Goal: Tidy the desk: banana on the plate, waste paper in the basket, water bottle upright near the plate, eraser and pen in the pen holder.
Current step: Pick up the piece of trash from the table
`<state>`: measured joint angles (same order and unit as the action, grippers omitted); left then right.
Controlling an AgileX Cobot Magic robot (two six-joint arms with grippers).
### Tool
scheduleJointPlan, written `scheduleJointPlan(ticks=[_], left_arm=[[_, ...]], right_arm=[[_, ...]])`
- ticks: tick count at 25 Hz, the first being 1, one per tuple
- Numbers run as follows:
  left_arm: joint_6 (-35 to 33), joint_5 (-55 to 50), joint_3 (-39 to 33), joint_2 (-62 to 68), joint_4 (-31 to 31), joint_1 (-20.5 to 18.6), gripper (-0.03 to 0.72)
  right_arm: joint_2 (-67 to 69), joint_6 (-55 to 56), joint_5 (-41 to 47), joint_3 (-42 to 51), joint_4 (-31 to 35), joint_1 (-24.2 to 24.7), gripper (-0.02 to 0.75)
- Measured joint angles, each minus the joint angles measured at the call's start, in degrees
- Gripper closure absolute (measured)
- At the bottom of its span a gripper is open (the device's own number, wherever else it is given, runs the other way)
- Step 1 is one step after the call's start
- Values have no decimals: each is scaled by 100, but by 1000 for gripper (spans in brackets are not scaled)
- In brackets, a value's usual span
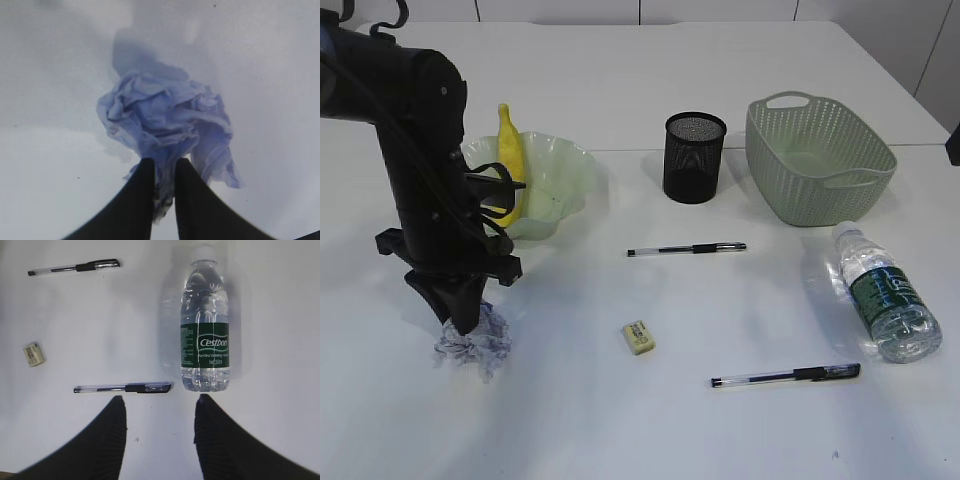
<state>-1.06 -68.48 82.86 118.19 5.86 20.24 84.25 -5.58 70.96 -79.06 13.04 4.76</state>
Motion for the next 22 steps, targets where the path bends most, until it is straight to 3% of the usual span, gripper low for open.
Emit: scheduleJointPlan(ticks=[6, 22], left_arm=[[-13, 0, 0, 0, -191, 0, 678], [-13, 0, 0, 0, -208, 0, 683]], right_arm=[[0, 0, 0, 0, 0, 0, 400], [0, 0, 0, 0, 0, 0, 400]])
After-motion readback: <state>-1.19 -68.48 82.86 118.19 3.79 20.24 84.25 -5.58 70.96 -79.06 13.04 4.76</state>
